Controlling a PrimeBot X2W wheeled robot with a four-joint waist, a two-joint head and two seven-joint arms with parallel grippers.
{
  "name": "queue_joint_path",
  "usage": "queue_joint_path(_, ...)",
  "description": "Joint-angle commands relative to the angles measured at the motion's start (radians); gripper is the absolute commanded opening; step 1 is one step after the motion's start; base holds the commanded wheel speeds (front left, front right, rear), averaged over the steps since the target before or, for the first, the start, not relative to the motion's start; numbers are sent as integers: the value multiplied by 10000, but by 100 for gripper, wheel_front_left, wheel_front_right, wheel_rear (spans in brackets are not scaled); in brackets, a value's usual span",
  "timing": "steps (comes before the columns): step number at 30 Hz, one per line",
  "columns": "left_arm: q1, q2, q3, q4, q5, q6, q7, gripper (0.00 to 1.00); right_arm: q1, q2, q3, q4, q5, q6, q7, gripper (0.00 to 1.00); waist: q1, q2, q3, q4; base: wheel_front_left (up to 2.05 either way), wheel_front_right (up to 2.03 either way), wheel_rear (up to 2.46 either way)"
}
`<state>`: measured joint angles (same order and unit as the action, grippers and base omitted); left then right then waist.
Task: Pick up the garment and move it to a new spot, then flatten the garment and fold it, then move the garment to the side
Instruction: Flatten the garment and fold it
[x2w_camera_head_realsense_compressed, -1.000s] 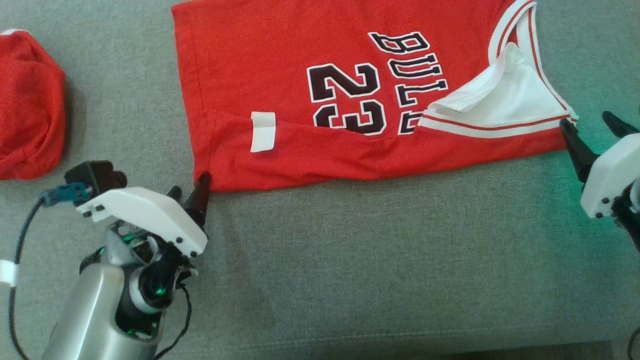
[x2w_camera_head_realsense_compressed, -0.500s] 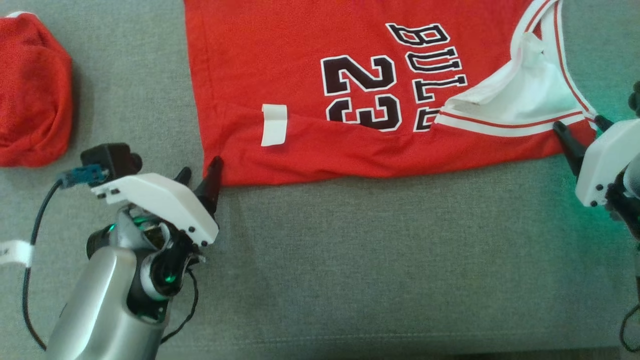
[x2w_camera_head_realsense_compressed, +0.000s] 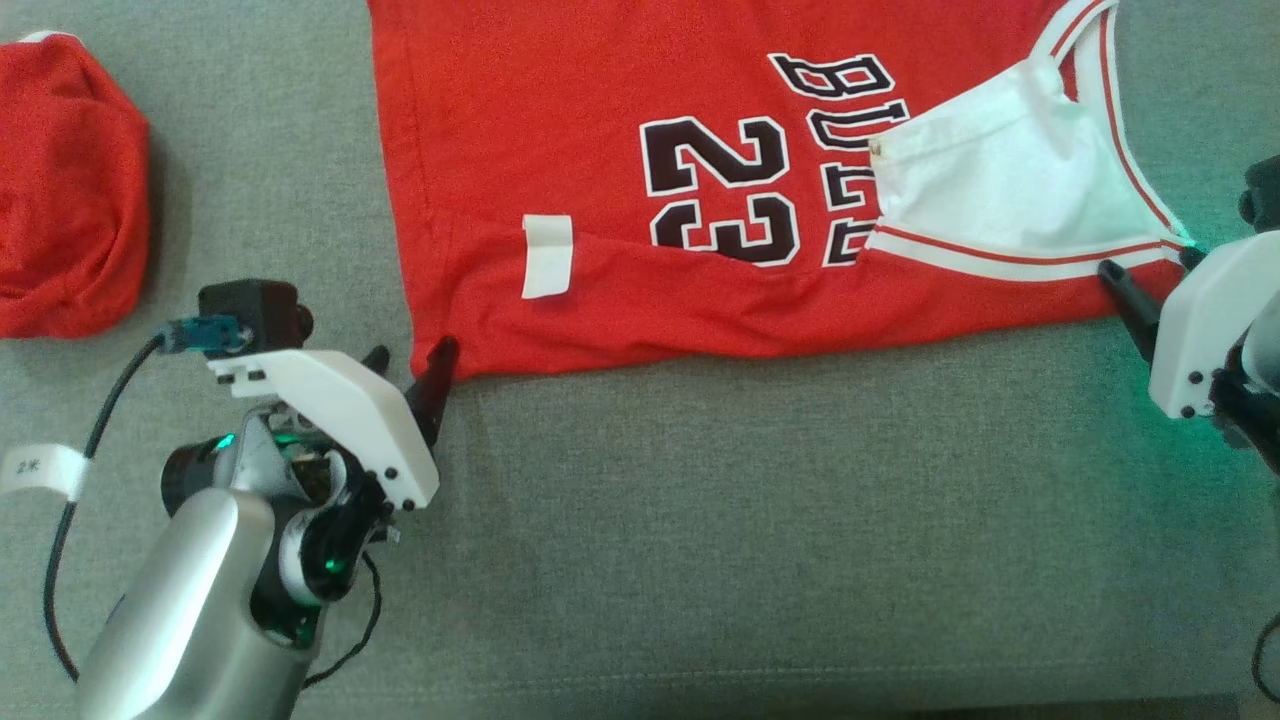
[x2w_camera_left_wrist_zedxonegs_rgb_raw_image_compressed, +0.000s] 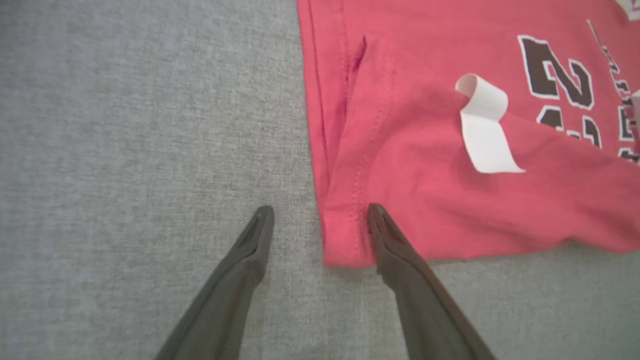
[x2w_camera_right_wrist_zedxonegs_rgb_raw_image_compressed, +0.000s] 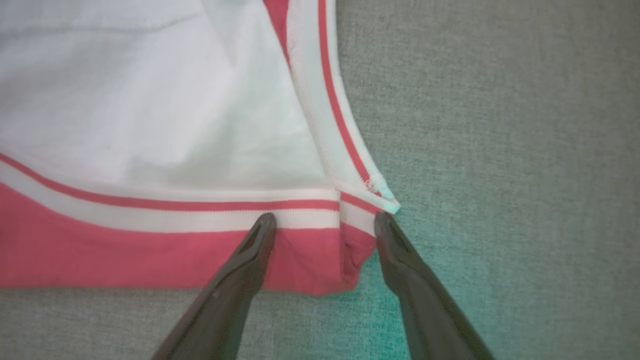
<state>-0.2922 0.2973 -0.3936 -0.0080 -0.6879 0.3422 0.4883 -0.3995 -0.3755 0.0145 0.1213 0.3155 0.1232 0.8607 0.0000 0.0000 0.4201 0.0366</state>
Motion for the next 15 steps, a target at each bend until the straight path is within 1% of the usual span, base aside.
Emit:
queue_joint_path(1, 94, 396, 49, -72, 105, -12, 308, 100, 195, -234, 223, -237, 124, 75, 217, 100, 0, 0, -21, -4, 0, 0, 0)
queue_joint_path(7, -105, 656, -264, -36, 344, -111, 654, 100, 246, -391, 474, -356, 304, 75, 651, 100, 0, 0, 96, -18, 0, 0, 0)
queue_joint_path(8, -161, 683, -332, -1, 386, -146, 707, 68, 249, -397, 517, -361, 332, 75, 725, 87, 0, 0, 110, -20, 0, 0, 0)
queue_joint_path(9, -223, 681, -374, 39, 416, -171, 715, 43, 254, -402, 558, -369, 364, 75, 792, 55, 0, 0, 121, -20, 0, 0, 0)
queue_joint_path(10, -290, 691, -437, 83, 464, -218, 717, 23, 261, -403, 601, -383, 421, 75, 848, 18, 0, 0, 128, -19, 0, 0, 0)
queue_joint_path(11, -354, 701, -502, 131, 512, -279, 706, 0, 266, -401, 612, -395, 476, 75, 879, 0, 0, 0, 128, -19, 0, 0, 0)
queue_joint_path(13, -408, 704, -554, 177, 545, -351, 668, 0, 277, -398, 624, -400, 528, 75, 913, 0, 0, 0, 116, -22, 0, 0, 0)
queue_joint_path(15, -463, 680, -611, 249, 501, -514, 608, 0, 289, -332, 507, -415, 676, 75, 901, 0, 0, 0, 58, -40, 0, 0, 0)
